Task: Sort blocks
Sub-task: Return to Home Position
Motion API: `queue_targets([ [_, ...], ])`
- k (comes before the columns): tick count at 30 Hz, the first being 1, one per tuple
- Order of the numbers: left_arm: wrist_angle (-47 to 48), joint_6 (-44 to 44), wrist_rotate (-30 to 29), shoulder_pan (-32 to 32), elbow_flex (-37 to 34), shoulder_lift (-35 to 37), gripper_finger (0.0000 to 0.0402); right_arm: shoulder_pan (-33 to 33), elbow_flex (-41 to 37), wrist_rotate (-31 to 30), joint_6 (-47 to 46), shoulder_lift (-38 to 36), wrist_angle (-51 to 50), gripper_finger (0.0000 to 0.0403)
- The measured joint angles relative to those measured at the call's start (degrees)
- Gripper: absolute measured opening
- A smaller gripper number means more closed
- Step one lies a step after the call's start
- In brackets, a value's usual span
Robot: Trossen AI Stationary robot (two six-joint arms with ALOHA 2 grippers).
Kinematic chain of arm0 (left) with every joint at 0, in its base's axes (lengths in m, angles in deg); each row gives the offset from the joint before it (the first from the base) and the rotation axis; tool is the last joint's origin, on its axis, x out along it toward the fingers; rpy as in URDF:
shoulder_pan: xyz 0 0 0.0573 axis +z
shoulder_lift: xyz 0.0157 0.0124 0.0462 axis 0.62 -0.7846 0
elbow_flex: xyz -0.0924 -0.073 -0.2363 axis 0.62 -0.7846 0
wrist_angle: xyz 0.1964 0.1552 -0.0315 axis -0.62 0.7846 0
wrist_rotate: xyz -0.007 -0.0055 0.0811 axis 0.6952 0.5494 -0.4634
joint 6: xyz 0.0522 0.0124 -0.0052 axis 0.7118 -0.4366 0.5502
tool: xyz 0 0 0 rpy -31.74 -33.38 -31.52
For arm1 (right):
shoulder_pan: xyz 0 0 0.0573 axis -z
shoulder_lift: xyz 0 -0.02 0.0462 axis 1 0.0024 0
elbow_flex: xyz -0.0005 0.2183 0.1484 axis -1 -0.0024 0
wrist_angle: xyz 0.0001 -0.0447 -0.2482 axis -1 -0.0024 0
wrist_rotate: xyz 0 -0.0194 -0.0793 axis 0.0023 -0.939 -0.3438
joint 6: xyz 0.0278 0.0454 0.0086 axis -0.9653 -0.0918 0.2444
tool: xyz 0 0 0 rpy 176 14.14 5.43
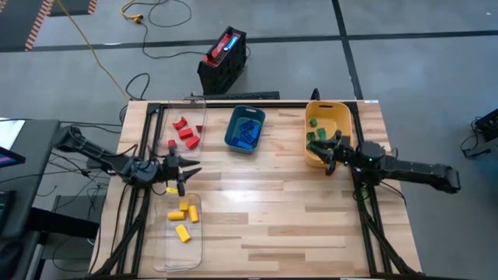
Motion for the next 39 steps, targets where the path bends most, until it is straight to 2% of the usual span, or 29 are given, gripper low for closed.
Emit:
queue_targets([
  [4,2.83,0.15,-7.56,-4.36,0.02,0.88,0.0090,-4.42,-0.02,-4.80,0.29,-2.84,-3.37,0.0128],
  [7,6.87,-1.45,-10.51,-7.15,0.02,2.05,0.0079,-7.97,-0.02,-7.04,3.31,-4.76,-3.31,0.0117],
  [13,9.98,-0.03,-11.51,-9.51,0.00,7.22,0.0071,-12.81,-0.06,-7.91,8.31,-9.19,-3.62,0.0113],
  [18,16.74,-0.85,-11.56,-9.59,0.02,13.52,0.0070,-16.03,-0.09,-8.04,10.94,-9.22,-5.74,0.0113],
  [23,19.94,-1.72,-11.18,-9.60,-1.54,20.13,0.0070,-17.42,-0.11,-12.13,10.90,-9.23,-7.72,0.0113],
  [29,19.23,-1.27,-6.92,-9.67,-5.42,28.23,0.0070,-19.47,-0.13,-12.30,12.48,-9.22,-7.70,0.0113],
  [34,17.57,3.56,5.32,-9.93,-5.48,29.70,0.0070,-23.20,-0.13,-12.16,11.39,-9.22,-7.64,0.0108],
  [39,14.10,7.13,21.32,-9.93,-6.77,29.67,0.0070,-27.73,-0.15,-10.70,11.01,-9.20,-5.59,0.0105],
])
